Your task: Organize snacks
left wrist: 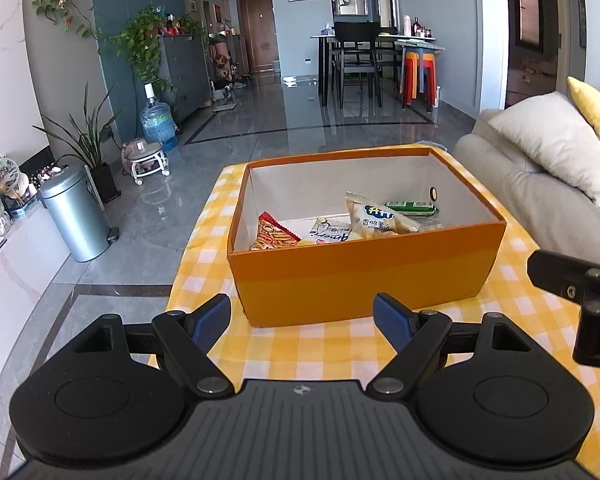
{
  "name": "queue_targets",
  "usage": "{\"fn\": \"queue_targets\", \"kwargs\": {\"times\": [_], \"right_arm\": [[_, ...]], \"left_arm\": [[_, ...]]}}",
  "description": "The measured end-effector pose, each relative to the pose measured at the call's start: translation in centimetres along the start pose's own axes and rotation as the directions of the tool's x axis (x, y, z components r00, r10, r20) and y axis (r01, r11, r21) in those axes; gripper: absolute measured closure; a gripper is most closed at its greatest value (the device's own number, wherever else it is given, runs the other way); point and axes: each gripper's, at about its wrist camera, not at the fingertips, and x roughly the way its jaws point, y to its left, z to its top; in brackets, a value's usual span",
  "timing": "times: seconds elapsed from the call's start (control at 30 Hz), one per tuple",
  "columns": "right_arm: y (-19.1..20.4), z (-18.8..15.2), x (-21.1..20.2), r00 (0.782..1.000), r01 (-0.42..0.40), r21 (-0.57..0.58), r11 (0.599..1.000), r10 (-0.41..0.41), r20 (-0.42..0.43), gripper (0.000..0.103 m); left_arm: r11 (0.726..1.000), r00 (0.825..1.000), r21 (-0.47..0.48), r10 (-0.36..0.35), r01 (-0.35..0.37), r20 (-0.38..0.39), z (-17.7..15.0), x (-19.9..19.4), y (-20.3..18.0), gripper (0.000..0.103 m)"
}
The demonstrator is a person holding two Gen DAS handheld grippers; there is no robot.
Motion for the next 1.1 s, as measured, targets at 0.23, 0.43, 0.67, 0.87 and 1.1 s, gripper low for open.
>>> {"fn": "queue_targets", "kwargs": {"times": [0.23, 0.43, 0.67, 0.87, 1.1], "right_arm": [[-0.2, -0.01, 0.13, 1.0, 0.003, 0.008, 1.0, -0.003, 0.001, 0.004], [-0.31, 0.05, 0.02, 1.0, 0.003, 0.021, 1.0, -0.003, -0.001, 0.004], [-0.27, 0.03, -0.16, 1.0, 0.001, 0.02, 1.0, -0.001, 0.005, 0.004], [-0.23, -0.04, -0.26, 1.0, 0.001, 0.02, 1.0, -0.001, 0.007, 0.004], [-0.18, -0.12, -0.39, 1.0, 0.004, 0.02, 1.0, -0.004, 0.006, 0.004]], "left_arm": [[1.0, 1.0, 0.008, 0.01, -0.01, -0.008, 0.21, -0.04, 0.16, 0.008], [1.0, 1.0, 0.004, 0.005, -0.005, -0.012, 0.28, -0.28, 0.32, 0.008], [1.0, 1.0, 0.004, 0.0, 0.0, -0.011, 0.61, -0.48, 0.32, 0.008], [1.0, 1.0, 0.005, 0.002, -0.002, -0.012, 0.6, -0.48, 0.32, 0.008], [1.0, 1.0, 0.005, 0.001, -0.001, -0.012, 0.6, -0.48, 0.34, 0.008]]}}
